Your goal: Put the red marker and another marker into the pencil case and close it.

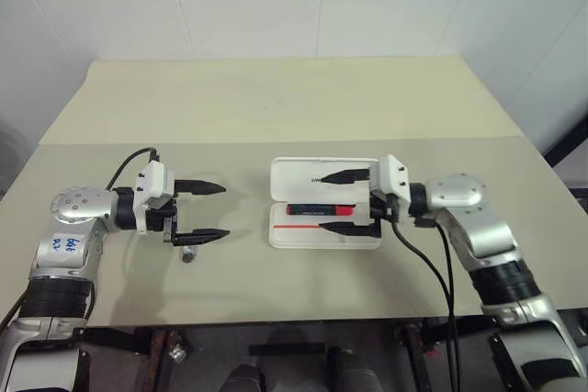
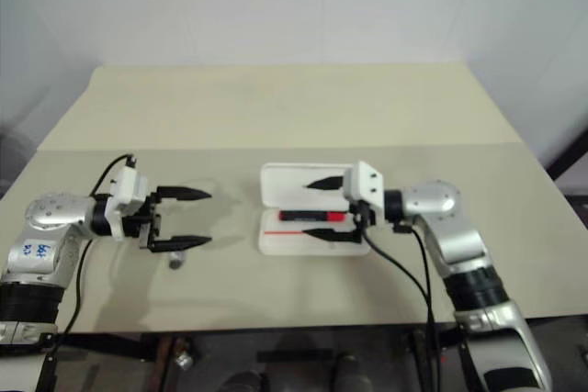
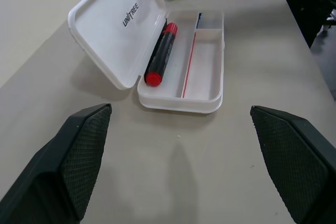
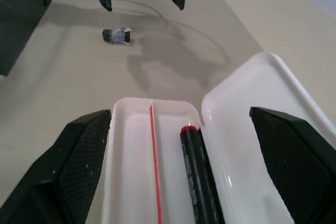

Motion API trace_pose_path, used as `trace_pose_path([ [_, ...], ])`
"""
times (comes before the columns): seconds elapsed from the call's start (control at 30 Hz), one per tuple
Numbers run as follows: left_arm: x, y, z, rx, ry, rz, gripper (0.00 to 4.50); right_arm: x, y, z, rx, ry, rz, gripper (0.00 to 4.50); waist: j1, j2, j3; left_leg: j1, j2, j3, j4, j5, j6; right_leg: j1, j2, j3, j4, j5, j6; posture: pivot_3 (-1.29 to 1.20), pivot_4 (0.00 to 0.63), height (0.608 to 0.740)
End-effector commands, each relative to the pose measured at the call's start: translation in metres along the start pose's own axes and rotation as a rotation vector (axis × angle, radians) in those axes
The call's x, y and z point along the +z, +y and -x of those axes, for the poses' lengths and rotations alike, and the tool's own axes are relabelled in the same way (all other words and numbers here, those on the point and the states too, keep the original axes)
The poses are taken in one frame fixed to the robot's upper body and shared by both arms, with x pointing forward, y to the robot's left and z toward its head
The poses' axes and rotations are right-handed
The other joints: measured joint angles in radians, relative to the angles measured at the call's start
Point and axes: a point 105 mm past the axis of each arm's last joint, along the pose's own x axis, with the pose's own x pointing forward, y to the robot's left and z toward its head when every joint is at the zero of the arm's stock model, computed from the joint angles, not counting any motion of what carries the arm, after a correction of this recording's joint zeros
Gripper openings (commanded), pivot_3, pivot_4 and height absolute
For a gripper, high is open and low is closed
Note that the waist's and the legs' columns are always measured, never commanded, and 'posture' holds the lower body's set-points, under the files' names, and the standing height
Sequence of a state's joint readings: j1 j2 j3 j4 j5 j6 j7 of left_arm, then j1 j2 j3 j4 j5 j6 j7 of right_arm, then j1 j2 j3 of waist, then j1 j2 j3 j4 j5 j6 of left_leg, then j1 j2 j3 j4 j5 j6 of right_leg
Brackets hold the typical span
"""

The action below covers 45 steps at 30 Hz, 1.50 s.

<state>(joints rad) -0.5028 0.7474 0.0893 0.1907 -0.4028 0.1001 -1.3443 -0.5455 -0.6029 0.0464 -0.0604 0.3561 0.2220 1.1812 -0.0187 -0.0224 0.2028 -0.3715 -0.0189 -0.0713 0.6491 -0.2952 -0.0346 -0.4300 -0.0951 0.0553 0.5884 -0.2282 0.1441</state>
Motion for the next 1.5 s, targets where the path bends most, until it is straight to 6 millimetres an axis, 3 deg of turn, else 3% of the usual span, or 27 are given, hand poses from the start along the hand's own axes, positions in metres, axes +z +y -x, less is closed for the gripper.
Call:
trace_pose_path([
  [0.03, 0.015, -0.002, -0.009, -0.021, -0.048, -0.038, 4.50, 0.029, -0.011, 0.032, -0.166, -0.058, -0.006, 4.47, -0.001, 0.000, 0.000, 0.000, 0.000, 0.000, 0.000, 0.000, 0.000, 0.000, 0.000, 0.000, 0.000, 0.000, 0.000, 0.00, 0.150, 0.740],
  [0.17, 0.011, -0.003, -0.015, -0.032, -0.057, -0.023, 4.50, 0.027, -0.017, 0.071, -0.316, -0.010, -0.041, 4.47, -0.005, 0.000, 0.000, 0.001, 0.000, 0.001, 0.000, 0.000, 0.000, 0.001, 0.000, 0.000, -0.002, 0.000, 0.000, 0.00, 0.150, 0.740],
  [0.37, 0.017, 0.000, -0.030, -0.079, -0.088, -0.042, 4.50, -0.017, -0.028, 0.133, -0.492, 0.183, -0.096, 4.47, -0.008, 0.000, 0.000, 0.002, 0.000, 0.001, 0.001, 0.000, 0.000, 0.002, 0.001, 0.001, -0.003, 0.000, 0.000, 0.00, 0.150, 0.740],
  [0.57, 0.028, 0.002, -0.045, -0.136, -0.116, -0.075, 4.50, -0.059, -0.041, 0.174, -0.572, 0.306, -0.172, 4.47, -0.012, 0.000, 0.000, 0.003, -0.001, 0.003, 0.002, 0.000, 0.000, 0.003, 0.000, 0.002, -0.003, 0.000, 0.001, 0.00, 0.150, 0.740],
  [0.83, 0.036, 0.000, -0.044, -0.172, -0.110, -0.100, 4.50, -0.086, -0.051, 0.180, -0.580, 0.292, -0.319, 4.47, -0.012, 0.000, 0.000, 0.004, 0.000, 0.003, 0.002, 0.000, 0.000, 0.002, 0.001, 0.003, -0.003, 0.001, 0.001, 0.00, 0.150, 0.740],
  [0.97, 0.038, 0.000, -0.039, -0.160, -0.100, -0.099, 4.50, -0.096, -0.050, 0.171, -0.533, 0.296, -0.362, 4.47, -0.012, 0.000, 0.000, 0.004, 0.000, 0.003, 0.002, 0.000, 0.000, 0.003, 0.001, 0.003, -0.003, 0.001, 0.001, 0.00, 0.150, 0.740],
  [1.17, 0.057, 0.000, -0.039, -0.147, -0.143, -0.093, 4.50, -0.115, -0.046, 0.167, -0.495, 0.343, -0.410, 4.47, -0.012, 0.000, 0.000, 0.003, 0.000, 0.003, 0.002, 0.000, 0.000, 0.002, 0.001, 0.003, -0.003, 0.001, 0.001, 0.00, 0.150, 0.740],
  [1.43, 0.056, -0.001, -0.036, -0.143, -0.130, -0.089, 4.50, -0.139, -0.035, 0.163, -0.462, 0.395, -0.470, 4.47, -0.014, 0.000, 0.000, 0.004, 0.000, 0.003, 0.002, 0.000, 0.000, 0.003, 0.001, 0.003, -0.003, 0.001, 0.001, 0.00, 0.150, 0.740],
  [1.5, 0.056, -0.001, -0.036, -0.141, -0.127, -0.091, 4.50, -0.142, -0.031, 0.163, -0.449, 0.396, -0.486, 4.08, -0.014, 0.000, 0.000, 0.004, 0.000, 0.003, 0.002, 0.000, 0.000, 0.003, 0.001, 0.003, -0.003, 0.001, 0.001, 0.00, 0.150, 0.740],
])
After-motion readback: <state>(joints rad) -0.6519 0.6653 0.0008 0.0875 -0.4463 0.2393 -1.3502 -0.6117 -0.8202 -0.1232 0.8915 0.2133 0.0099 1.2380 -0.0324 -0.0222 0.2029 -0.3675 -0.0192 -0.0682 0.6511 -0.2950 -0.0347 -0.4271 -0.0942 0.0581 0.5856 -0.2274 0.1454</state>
